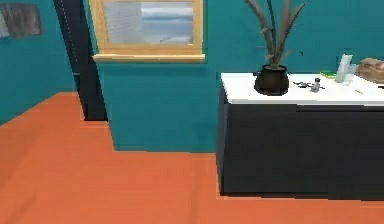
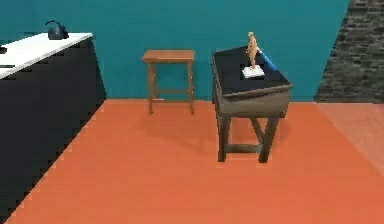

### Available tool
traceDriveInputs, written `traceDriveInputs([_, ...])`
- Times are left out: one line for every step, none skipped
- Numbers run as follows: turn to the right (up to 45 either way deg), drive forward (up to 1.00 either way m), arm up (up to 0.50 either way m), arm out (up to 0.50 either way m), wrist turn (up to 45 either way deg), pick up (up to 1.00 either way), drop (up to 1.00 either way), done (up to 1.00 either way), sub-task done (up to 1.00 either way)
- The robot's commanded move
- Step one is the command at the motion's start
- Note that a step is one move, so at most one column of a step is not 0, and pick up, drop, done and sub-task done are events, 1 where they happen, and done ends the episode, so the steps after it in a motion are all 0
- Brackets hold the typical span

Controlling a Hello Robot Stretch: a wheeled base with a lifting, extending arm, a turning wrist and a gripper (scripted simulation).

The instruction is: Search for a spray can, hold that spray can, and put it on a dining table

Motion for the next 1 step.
traceDriveInputs([-3.0,0.0,0.0,0.0,0.0,0.0,0.0,0.0,0.0])
